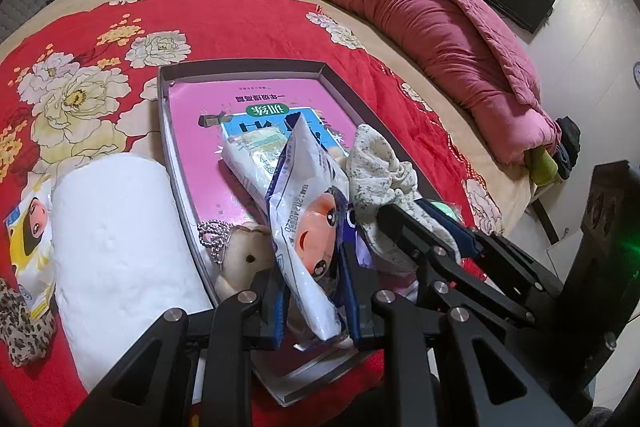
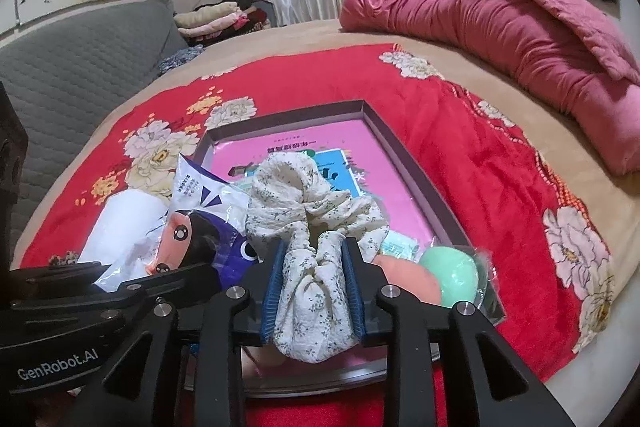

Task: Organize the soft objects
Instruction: 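Lower the scrunchie onto the tray and open the right tool while the left tool lowers the wipes pack, then open the left tool to release the white wipes pack onto the tray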

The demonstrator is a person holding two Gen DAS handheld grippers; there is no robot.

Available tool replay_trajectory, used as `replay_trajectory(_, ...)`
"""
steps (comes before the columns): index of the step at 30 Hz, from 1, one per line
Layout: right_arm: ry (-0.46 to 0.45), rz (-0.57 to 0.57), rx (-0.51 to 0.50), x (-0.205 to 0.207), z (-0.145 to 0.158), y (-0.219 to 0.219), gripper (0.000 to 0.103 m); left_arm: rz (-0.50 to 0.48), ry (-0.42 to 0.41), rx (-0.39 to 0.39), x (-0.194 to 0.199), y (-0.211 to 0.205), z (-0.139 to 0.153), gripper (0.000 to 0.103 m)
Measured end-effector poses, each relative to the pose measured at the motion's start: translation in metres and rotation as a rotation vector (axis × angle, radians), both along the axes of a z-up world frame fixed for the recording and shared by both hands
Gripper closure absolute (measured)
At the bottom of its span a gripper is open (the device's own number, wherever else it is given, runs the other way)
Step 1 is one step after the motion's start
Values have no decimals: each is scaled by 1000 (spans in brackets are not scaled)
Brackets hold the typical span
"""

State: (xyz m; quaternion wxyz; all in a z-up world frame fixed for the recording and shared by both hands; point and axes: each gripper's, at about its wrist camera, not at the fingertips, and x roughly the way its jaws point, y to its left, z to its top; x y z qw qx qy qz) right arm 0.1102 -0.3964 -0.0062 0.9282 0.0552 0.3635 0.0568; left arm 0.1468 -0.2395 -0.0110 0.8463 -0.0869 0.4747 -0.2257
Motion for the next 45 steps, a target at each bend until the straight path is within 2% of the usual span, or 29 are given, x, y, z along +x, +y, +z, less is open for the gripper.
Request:
replay_trajectory(2,-12,-4,-10,-2,2,0,69,2,-1,0,0,0,0,80)
replay_trajectory(3,-19,-7,-16,-3,3,0,65,3,0,-2,0,0,0,80)
replay_trajectory(6,-32,-61,-37,-6,6,-8,38,8,0,-7,-1,1,1,80)
replay_trajectory(7,-32,-72,-26,-7,6,-11,35,10,-2,-1,-1,2,2,80)
replay_trajectory(9,-41,-87,-8,-9,7,-16,34,8,-5,7,-2,1,2,80)
replay_trajectory(16,-119,-102,-37,-22,23,-16,31,6,-42,53,-3,-4,8,80)
replay_trajectory(22,-123,-122,-35,-23,23,-21,29,12,-97,107,-5,-8,16,79)
replay_trajectory(24,-116,-129,-36,-22,22,-23,29,15,-93,114,-3,-7,16,76)
replay_trajectory(29,-117,-145,-27,-23,21,-27,29,16,-73,137,3,-6,11,57)
replay_trajectory(35,-109,-140,-28,-23,18,-27,29,44,-88,156,11,-1,14,50)
replay_trajectory(45,-101,-140,-22,-21,17,-27,29,116,-108,132,8,25,23,50)
